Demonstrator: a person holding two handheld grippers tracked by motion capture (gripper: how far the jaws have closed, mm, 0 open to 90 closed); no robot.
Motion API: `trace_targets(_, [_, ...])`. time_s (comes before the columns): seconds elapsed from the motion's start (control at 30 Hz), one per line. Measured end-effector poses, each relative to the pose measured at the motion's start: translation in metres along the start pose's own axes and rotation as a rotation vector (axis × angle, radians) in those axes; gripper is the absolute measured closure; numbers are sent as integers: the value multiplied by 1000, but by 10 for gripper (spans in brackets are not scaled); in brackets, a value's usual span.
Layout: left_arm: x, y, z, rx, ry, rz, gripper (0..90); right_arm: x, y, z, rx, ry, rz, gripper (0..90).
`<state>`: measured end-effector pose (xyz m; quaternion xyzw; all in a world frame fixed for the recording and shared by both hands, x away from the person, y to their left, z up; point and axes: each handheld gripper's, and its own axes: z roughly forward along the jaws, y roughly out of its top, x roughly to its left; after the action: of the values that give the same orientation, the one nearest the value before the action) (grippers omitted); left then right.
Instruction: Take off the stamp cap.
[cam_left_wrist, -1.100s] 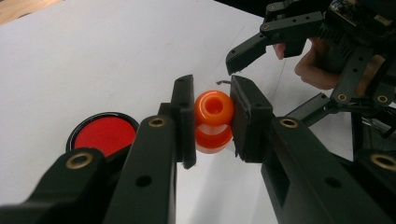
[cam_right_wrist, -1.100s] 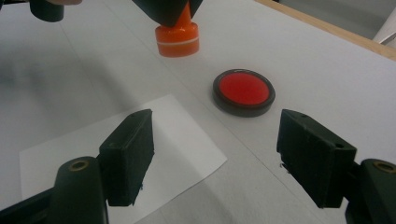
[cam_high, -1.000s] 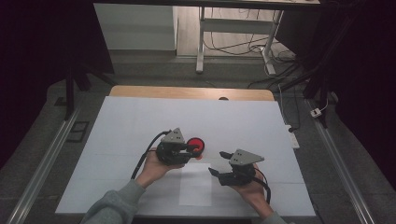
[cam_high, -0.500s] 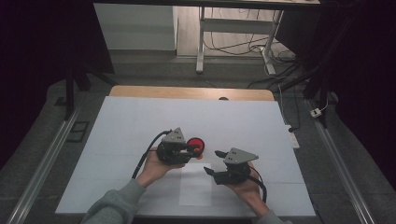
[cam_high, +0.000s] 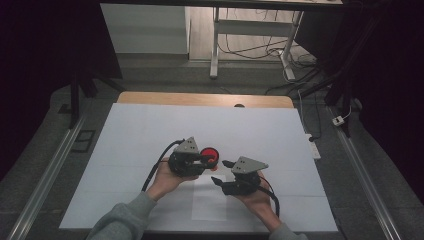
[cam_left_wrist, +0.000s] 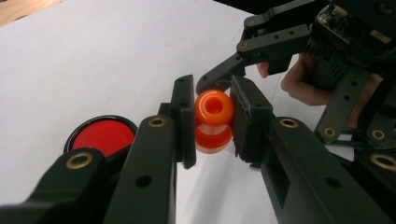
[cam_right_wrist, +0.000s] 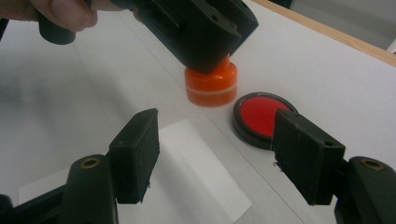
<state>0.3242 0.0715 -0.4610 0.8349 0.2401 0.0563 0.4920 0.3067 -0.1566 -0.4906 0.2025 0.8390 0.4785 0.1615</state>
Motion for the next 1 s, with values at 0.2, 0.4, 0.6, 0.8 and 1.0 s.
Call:
trace_targets(0.2, [0,1,0,-2,-1,2,719,2,4,4,-1,3,-8,354])
trace_targets(0.4, [0,1,0,-2,-1,2,719,3,5,8,-9,7,4,398])
trace_targets(0.6, [1,0,0,0,0,1,719,3,6,9,-15,0,11,459])
trace_targets(0.8, [1,0,0,0,-1,1,719,3,6,9,-18,3,16,508])
trace_targets(1.0, [0,0,1,3,-3,2,719,2,6,10,-23,-2,20,534])
